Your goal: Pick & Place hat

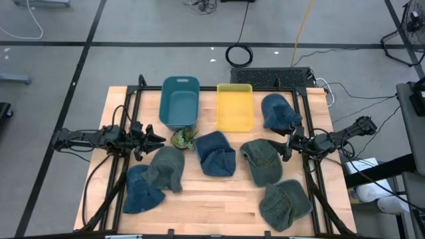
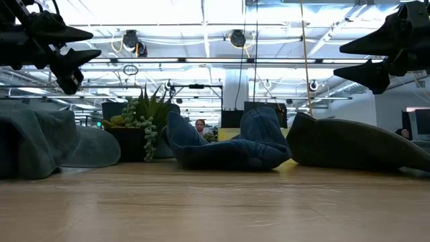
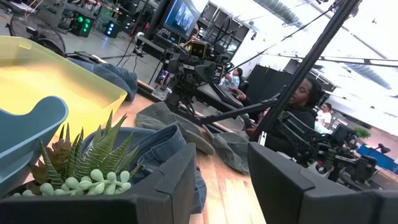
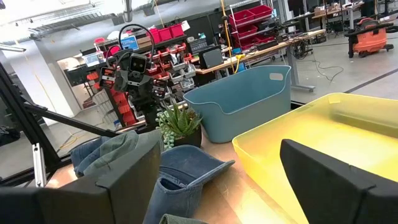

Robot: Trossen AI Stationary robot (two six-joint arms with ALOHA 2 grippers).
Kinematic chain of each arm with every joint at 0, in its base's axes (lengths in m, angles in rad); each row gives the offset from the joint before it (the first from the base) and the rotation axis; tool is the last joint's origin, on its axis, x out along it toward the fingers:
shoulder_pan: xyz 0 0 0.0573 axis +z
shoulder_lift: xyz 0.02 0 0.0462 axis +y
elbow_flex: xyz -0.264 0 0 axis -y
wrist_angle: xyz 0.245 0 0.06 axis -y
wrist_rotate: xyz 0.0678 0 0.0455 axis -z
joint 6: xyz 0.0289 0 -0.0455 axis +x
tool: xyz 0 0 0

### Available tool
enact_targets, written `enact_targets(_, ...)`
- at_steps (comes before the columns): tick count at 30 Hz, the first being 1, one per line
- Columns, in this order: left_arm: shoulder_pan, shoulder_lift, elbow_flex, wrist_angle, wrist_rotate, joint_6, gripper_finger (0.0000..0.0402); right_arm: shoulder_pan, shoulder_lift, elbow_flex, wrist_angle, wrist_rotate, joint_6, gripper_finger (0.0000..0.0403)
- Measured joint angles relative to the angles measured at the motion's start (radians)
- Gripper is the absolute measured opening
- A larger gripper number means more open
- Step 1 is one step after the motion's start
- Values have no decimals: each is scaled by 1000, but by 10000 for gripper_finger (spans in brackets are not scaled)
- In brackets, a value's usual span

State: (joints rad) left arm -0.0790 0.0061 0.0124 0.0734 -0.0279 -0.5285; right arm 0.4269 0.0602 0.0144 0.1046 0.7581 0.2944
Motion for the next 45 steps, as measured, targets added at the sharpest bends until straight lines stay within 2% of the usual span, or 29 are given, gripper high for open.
enact_targets(21, 0, 0, 0, -1, 0, 49, 153, 0, 0, 0, 0, 0, 0, 320)
enact_targets(24, 0, 0, 0, -1, -7, 19, 168, 0, 0, 0, 0, 0, 0, 320)
enact_targets(28, 0, 0, 23, -6, -7, 12, 216, 0, 0, 0, 0, 0, 0, 320)
enact_targets(32, 0, 12, 90, -67, -6, 70, 262, 0, 0, 0, 0, 0, 0, 320)
enact_targets(36, 0, 61, 203, -159, -8, 146, 292, 0, 0, 0, 0, 0, 0, 320)
enact_targets(45, 0, 243, 462, -273, -21, 194, 306, 0, 0, 0, 0, 0, 0, 320)
